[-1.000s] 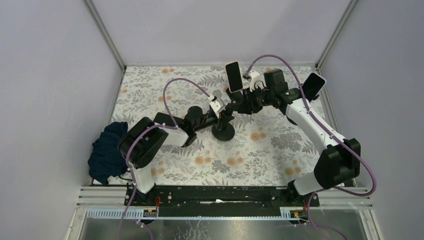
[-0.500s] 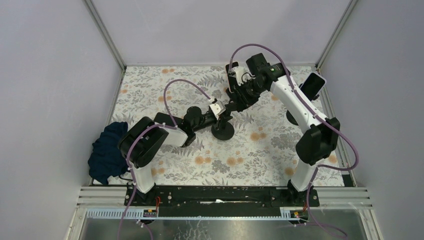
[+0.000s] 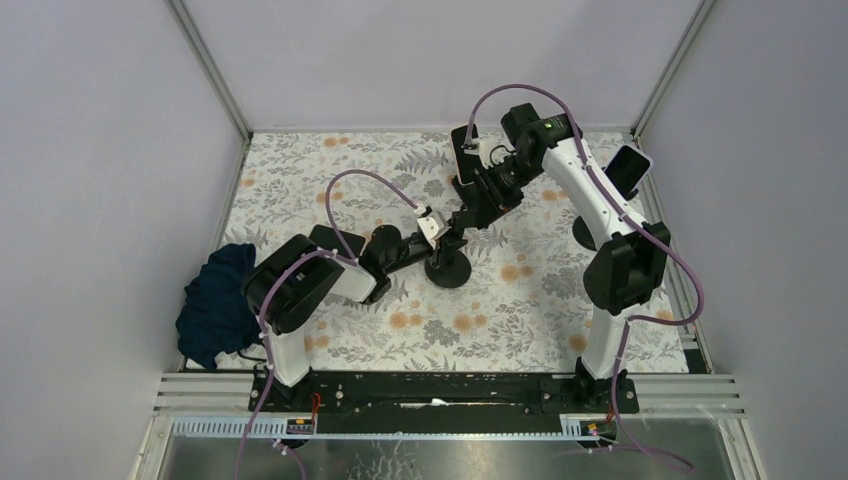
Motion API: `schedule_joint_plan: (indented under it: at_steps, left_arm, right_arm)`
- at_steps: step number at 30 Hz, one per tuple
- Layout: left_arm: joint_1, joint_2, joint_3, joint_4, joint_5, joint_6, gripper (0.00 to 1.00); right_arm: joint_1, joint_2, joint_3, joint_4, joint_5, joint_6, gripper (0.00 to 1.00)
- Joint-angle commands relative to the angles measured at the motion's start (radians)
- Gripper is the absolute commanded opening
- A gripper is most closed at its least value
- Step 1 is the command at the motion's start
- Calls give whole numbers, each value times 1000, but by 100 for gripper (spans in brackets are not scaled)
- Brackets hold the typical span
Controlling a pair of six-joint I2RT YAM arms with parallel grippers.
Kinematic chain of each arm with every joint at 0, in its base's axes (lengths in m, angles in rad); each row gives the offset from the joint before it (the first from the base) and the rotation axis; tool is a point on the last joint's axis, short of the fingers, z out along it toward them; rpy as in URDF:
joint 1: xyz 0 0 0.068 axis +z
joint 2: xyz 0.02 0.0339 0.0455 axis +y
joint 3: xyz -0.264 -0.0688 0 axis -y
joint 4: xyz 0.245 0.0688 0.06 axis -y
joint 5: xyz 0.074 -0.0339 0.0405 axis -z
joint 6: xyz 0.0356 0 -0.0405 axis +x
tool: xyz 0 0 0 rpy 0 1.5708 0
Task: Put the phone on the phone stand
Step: Adjust the phone stand at the center of the board.
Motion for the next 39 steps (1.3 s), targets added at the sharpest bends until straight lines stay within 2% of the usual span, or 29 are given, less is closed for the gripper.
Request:
schedule_joint_plan:
  at_steps: [1,5,7,8,11,15,20,23,32,37,39]
  left_arm:
    - [-73,53,-23,172,108,-1,0]
    - [-79,64,-13,180,80,-17,0]
    - [-80,61,-19,183,54,-24,5]
    - [-80,57,-24,182,37,-35,11]
    - [-81,42,-52,196,10,-46,31]
    - [-82,10,-81,206,-11,-98,42]
    - [-82,-44,-127,215,-56,-132,51]
    - [-81,-80,-155,206,-79,-146,57]
    - [-81,-204,-268,179,-117,-187,64]
    - [-80,-422,-371,20,-151,-239,66]
    - [-77,-597,-362,-249,-222,-279,66]
  right_arm:
    - [-5,6,53,90,-106,43,0]
    - [17,3,45,84,-90,34,0]
    - [18,-6,48,88,-78,35,1]
    - [17,-11,54,90,-67,33,4]
    - [17,-33,61,87,-53,15,23]
    - [17,-67,64,88,-60,-4,35]
    - [17,-105,56,91,-97,-19,44]
    - [17,-128,39,88,-126,-30,53]
    - [17,-244,-49,108,-104,-72,78]
    - [-6,-348,-131,194,-98,-97,93]
    - [-38,-404,-197,279,-99,-98,99]
